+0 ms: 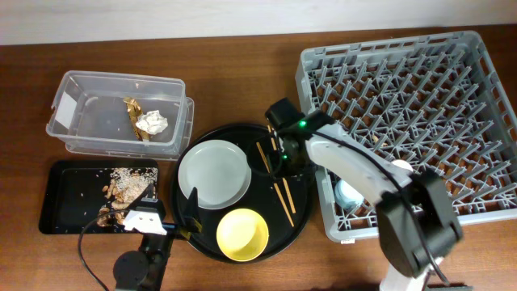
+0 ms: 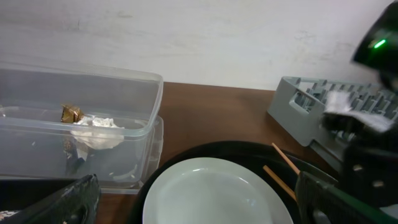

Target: Sort waste into correct bins and load items into the dishwasher rack

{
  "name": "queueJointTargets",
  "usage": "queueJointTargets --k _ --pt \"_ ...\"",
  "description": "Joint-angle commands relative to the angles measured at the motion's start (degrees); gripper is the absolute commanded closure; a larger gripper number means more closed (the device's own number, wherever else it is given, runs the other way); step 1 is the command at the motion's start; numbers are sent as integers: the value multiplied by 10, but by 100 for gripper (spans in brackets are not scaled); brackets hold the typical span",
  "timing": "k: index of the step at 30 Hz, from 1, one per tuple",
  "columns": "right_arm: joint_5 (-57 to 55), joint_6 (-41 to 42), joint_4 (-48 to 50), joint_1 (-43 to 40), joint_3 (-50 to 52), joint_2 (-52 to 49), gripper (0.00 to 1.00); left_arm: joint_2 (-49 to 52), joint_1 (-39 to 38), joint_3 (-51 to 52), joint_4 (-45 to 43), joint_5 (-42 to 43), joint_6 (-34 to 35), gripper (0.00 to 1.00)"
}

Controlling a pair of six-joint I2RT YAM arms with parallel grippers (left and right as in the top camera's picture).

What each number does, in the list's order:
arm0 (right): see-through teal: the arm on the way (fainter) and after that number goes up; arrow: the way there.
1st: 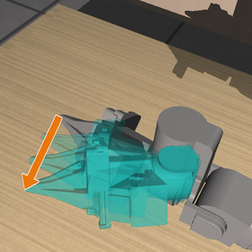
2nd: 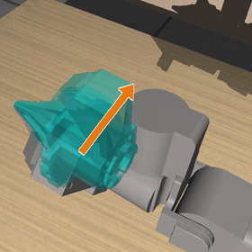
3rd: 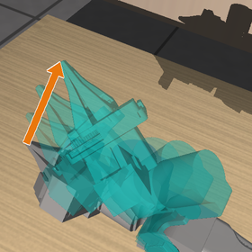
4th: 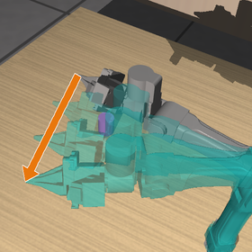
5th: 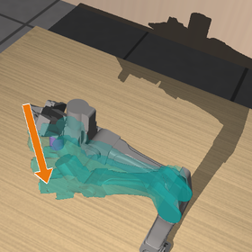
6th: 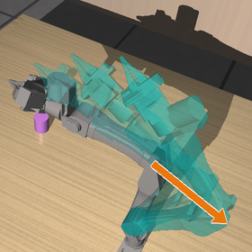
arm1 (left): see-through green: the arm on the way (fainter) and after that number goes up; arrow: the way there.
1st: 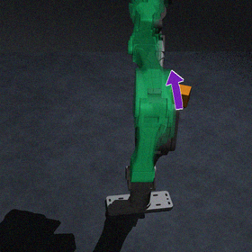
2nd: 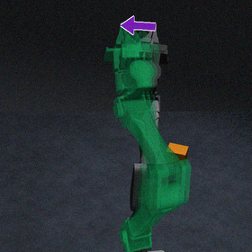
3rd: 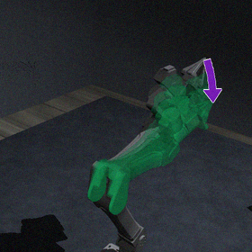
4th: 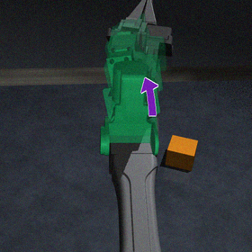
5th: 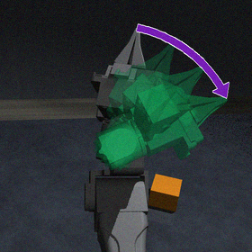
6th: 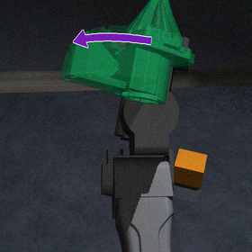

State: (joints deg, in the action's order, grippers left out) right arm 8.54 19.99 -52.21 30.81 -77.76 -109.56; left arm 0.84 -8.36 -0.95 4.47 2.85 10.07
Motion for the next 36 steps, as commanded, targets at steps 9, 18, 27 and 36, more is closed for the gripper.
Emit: queueJointTargets --k 9,18,27,36 --pt "-71 17 28 2 -2 -52 96 -5 3 4 -1 6 -5 1" --pt "-125 -17 -49 2 -50 86 96 -5 3 4 -1 6 -5 1" --pt "-361 -41 -31 -6 -54 226 96 -5 3 4 -1 6 -5 1" --pt "-293 -63 6 -88 -49 97 85 -5 3 4 -1 6 -5 1"
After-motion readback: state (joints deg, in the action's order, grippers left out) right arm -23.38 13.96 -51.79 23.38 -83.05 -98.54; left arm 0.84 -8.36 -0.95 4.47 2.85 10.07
